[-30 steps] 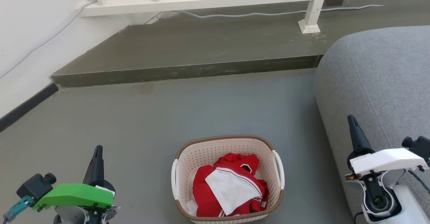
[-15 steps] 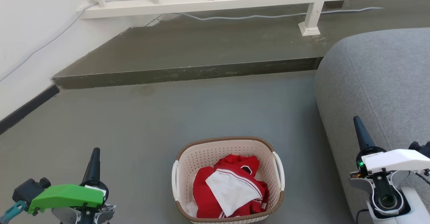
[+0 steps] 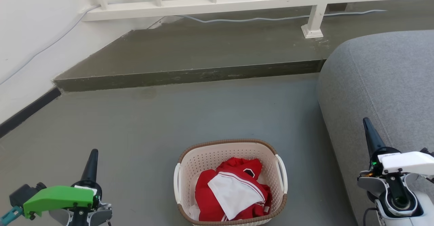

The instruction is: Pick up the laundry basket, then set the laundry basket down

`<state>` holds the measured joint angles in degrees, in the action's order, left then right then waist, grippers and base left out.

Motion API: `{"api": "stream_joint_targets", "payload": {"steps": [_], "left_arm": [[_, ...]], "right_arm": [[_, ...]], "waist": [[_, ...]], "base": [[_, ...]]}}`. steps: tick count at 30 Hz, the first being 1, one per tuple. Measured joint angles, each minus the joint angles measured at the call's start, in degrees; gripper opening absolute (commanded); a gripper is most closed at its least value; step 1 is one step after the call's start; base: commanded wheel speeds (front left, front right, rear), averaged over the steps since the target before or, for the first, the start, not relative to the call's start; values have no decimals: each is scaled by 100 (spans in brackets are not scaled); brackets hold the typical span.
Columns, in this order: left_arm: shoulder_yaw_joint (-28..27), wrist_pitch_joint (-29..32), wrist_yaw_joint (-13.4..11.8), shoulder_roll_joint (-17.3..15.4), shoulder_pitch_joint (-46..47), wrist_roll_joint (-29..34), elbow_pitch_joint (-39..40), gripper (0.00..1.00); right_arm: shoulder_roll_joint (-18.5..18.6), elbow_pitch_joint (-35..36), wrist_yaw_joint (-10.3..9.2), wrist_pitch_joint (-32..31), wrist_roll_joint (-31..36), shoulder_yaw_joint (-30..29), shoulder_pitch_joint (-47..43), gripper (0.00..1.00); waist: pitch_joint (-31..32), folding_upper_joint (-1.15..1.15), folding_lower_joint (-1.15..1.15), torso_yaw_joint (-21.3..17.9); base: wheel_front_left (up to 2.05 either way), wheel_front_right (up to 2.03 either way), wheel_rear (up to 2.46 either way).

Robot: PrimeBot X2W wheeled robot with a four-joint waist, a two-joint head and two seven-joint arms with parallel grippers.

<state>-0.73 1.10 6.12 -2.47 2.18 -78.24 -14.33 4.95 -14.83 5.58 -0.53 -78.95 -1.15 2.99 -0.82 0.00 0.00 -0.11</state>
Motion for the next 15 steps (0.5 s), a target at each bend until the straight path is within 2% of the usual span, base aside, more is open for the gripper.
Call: {"api": "stream_joint_targets", "payload": {"steps": [15], "left_arm": [[-153, 291, 49, -5, 52, -971, -81, 0]], "right_arm": [[-90, -68, 96, -249, -983, -271, 12, 0]], "waist": [[47, 0, 0, 8]], "base": [[0, 0, 0]]}}
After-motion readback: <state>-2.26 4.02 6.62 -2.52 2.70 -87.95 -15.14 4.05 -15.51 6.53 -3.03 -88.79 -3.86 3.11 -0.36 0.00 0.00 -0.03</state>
